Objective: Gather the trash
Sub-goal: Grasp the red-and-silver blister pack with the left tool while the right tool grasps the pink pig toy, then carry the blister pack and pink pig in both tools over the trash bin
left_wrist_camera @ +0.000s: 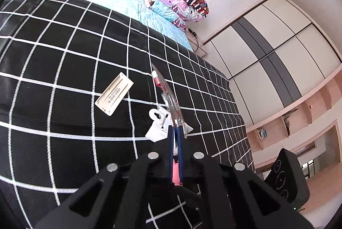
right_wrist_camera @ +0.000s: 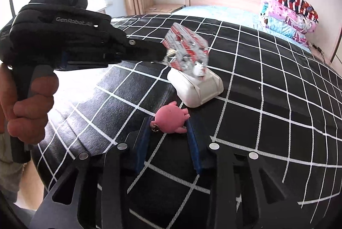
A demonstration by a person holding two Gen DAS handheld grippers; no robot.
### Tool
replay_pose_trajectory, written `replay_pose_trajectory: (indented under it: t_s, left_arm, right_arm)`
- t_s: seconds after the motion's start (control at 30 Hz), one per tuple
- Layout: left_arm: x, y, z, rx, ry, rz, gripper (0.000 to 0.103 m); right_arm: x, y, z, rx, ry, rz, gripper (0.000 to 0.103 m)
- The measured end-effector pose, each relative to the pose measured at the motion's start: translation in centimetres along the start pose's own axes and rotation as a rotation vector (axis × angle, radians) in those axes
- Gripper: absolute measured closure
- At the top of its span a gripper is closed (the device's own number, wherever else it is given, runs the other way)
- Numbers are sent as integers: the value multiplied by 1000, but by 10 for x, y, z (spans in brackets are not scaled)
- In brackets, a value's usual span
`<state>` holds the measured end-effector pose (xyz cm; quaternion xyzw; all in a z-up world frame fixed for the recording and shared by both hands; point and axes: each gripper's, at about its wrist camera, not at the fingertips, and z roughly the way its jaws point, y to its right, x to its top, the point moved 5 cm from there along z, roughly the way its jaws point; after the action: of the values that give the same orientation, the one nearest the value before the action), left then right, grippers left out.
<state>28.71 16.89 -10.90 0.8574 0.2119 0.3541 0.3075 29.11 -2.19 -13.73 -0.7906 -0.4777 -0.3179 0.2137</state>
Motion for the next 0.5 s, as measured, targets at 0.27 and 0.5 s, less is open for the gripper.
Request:
replay_pose_trajectory:
  t_s: [0.27,0.5]
  left_arm:
    - [-7,10,-22,12,27,20,102]
    - [-20,21,-40,28,45,47,102]
  right_arm:
    - [-3,-4,-17,-2,22,3,69]
    - [-8,-8,-33,-5,38,2,69]
